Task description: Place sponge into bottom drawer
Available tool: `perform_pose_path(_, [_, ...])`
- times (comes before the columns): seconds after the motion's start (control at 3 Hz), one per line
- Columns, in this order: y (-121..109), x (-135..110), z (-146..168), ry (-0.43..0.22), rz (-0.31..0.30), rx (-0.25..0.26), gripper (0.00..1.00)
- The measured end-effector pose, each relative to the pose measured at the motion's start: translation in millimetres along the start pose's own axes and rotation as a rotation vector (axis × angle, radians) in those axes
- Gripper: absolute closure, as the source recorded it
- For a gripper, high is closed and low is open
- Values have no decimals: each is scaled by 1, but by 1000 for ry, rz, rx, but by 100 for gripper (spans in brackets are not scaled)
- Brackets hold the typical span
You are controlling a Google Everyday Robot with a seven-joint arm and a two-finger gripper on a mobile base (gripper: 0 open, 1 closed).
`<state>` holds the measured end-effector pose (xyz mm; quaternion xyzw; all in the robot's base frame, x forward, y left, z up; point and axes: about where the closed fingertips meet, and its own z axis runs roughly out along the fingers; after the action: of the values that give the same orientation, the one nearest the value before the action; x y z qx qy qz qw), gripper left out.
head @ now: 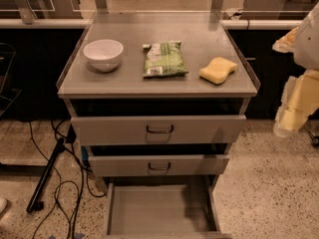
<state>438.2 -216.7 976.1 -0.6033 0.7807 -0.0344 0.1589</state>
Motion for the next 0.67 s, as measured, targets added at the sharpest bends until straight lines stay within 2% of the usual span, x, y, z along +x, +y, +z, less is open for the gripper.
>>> perform_pose_path(0.33, [-6, 0, 1, -6, -9, 17, 0])
perform_pose_path(0.67, [-34, 10, 15, -2, -19, 43, 0])
